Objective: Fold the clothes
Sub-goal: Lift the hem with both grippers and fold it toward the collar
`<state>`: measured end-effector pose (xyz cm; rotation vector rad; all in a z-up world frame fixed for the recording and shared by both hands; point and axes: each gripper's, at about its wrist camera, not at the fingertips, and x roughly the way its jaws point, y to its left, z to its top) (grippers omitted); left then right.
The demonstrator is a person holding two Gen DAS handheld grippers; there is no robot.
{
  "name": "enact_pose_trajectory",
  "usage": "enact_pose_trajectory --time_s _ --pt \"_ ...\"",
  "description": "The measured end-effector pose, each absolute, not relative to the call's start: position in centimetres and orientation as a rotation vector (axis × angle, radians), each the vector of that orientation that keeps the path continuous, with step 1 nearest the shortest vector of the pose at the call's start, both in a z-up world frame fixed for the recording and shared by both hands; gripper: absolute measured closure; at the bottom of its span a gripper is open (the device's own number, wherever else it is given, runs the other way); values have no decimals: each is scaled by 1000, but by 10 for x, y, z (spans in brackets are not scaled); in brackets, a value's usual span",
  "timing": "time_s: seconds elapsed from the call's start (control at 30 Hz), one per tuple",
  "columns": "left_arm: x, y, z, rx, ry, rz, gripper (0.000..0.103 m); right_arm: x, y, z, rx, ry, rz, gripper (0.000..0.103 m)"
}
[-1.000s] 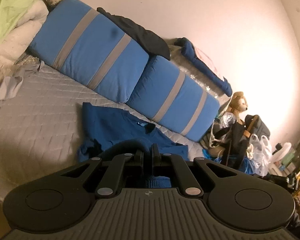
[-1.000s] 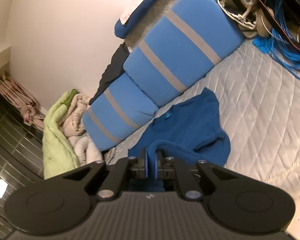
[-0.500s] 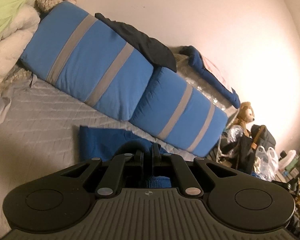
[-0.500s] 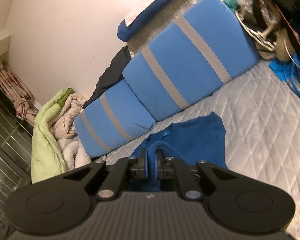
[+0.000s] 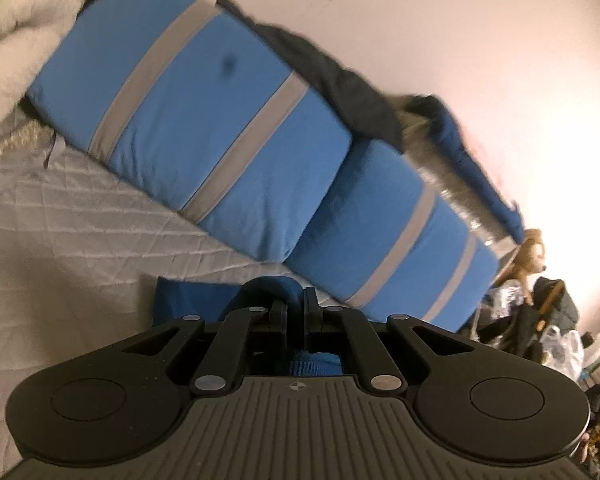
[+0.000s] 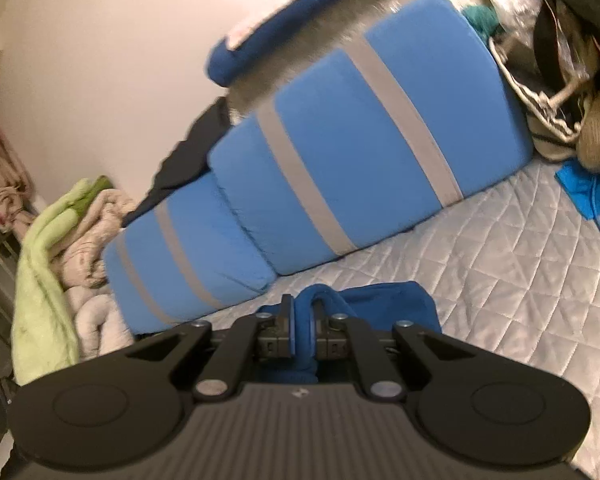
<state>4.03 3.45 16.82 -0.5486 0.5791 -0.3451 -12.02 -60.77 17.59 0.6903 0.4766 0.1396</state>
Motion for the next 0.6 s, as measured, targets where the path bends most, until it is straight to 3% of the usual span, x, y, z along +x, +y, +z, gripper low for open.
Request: enact_pose_trajectory --time_s 0.5,0.6 --pt "137 25 85 -538 747 -230 96 -15 -615 98 661 642 47 96" --pt "144 24 64 -549 794 -200 93 3 -615 78 670 678 26 90"
